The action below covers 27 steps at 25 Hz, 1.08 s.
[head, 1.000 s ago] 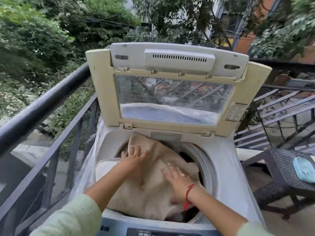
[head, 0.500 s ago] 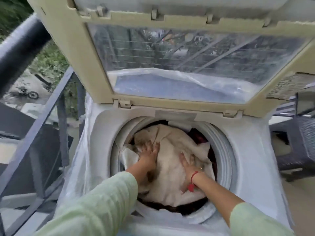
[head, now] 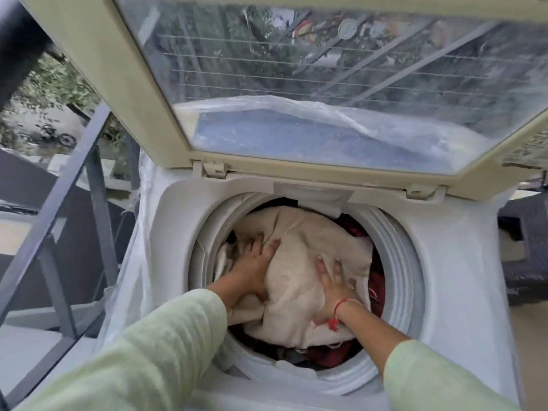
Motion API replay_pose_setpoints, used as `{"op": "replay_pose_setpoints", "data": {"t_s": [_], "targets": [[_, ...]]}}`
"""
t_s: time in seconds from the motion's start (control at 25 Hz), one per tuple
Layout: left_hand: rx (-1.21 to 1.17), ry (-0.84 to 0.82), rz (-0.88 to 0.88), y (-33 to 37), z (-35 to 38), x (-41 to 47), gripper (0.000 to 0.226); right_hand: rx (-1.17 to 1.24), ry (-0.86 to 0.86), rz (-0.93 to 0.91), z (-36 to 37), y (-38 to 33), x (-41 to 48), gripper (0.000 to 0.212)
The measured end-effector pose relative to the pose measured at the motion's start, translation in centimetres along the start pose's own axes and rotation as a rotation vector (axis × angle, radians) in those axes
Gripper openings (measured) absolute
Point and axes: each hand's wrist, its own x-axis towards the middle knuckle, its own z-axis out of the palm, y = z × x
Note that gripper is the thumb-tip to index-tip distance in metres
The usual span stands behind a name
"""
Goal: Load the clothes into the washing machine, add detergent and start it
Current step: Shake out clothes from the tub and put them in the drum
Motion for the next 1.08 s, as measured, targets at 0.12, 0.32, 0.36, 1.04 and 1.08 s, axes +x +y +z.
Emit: {"op": "replay_pose_setpoints", "data": {"t_s": [0.12,0.32,0.36,1.04,1.08], "targets": [[0.200,0.102,-0.030,2.6,-2.3,-3.0,0.094,-0.033,-0.108,0.043,-2.4,0.1,-1.2,0.143],[0.171,0.317,0.000,3.4,-4.0,-7.4,0.074,-0.138,0.224,-0.041,-7.4,-0.2,-4.8,0.073],[0.156,0.294,-0.020,3.0,-3.7,-7.8,0.094,-0.119,0.320,-0.059,-7.5,-0.4,-4.7,0.087],[-0.444,0.019,-0.192,-1.2,3.7,0.9,0.162,0.007,0.098,0.058,0.9,-1.2,1.3,0.136],[-0.415,0.005,-0.222,-0.9,3.2,0.6,0.162,-0.021,0.106,0.057,0.6,-1.1,1.3,0.136]]}}
